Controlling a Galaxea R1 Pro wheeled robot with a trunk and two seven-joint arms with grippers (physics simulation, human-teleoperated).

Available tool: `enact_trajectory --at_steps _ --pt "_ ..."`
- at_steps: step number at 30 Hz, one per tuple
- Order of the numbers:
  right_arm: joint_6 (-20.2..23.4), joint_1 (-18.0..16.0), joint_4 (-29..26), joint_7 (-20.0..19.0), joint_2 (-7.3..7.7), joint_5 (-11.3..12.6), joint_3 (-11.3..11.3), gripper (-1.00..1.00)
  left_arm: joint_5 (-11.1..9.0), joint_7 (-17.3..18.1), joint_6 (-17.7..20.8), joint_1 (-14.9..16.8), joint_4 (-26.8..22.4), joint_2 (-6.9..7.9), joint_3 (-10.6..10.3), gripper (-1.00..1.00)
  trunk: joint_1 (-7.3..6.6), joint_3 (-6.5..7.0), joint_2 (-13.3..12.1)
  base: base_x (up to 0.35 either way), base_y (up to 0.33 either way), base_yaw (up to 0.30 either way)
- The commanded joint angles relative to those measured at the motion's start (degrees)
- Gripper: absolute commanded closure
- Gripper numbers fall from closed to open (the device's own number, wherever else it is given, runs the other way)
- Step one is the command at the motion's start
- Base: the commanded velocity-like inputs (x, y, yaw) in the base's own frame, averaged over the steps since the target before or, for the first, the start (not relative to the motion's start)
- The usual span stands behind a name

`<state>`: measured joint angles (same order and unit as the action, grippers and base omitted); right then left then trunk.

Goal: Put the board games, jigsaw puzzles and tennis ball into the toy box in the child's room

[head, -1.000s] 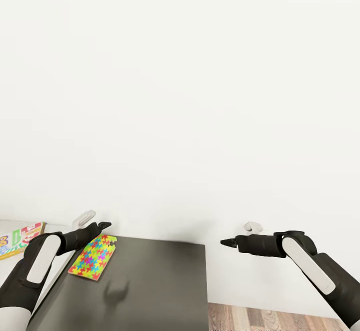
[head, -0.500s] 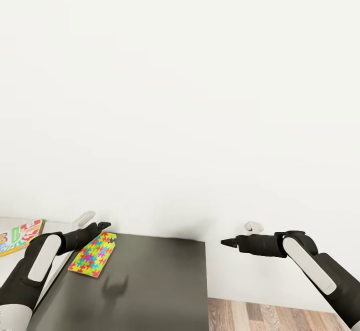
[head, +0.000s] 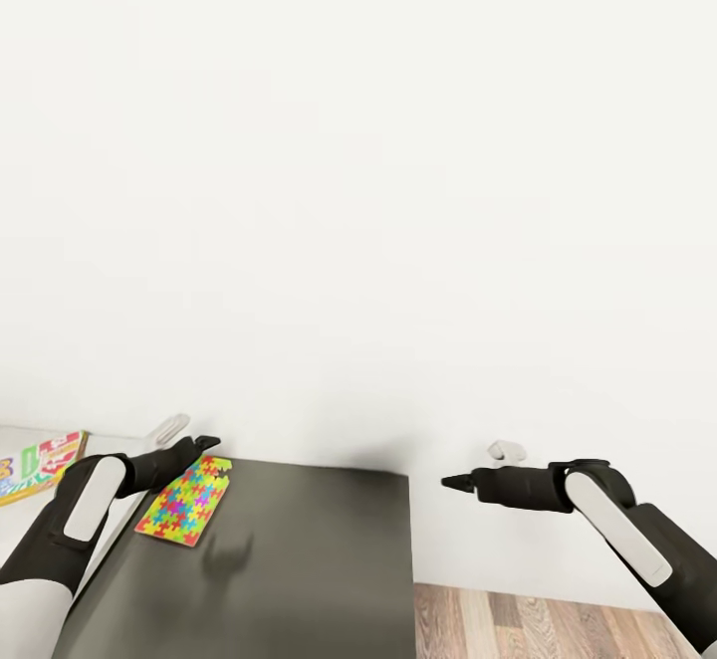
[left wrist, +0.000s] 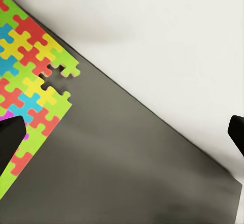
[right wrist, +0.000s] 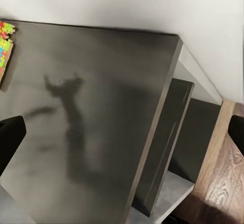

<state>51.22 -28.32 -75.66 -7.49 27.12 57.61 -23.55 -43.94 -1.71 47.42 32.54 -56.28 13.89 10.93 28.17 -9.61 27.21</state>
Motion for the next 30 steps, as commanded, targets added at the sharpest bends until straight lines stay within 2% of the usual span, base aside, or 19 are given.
enact_trajectory --at_steps 1,14,30 --pt "0.1 -0.1 0.0 -0.5 0.17 -0.5 0.0 -1.0 -0.3 -0.2 0.3 0.6 0.9 0.01 0.0 -1.0 0.03 -0.21 0.1 0.0 0.0 0.0" --pt "0.1 -0.1 0.0 -0.5 0.72 -0.4 0.1 -1.0 -0.1 -0.3 0.3 3.4 5.0 0.07 -0.2 -1.0 0.03 -1.41 0.1 0.0 0.0 0.0" --pt "0.2 -0.1 -0.1 -0.5 0.82 -0.3 0.1 -1.0 -0.1 -0.3 0.2 3.9 6.6 0.08 -0.2 -1.0 0.03 -2.88 0.1 0.0 0.0 0.0"
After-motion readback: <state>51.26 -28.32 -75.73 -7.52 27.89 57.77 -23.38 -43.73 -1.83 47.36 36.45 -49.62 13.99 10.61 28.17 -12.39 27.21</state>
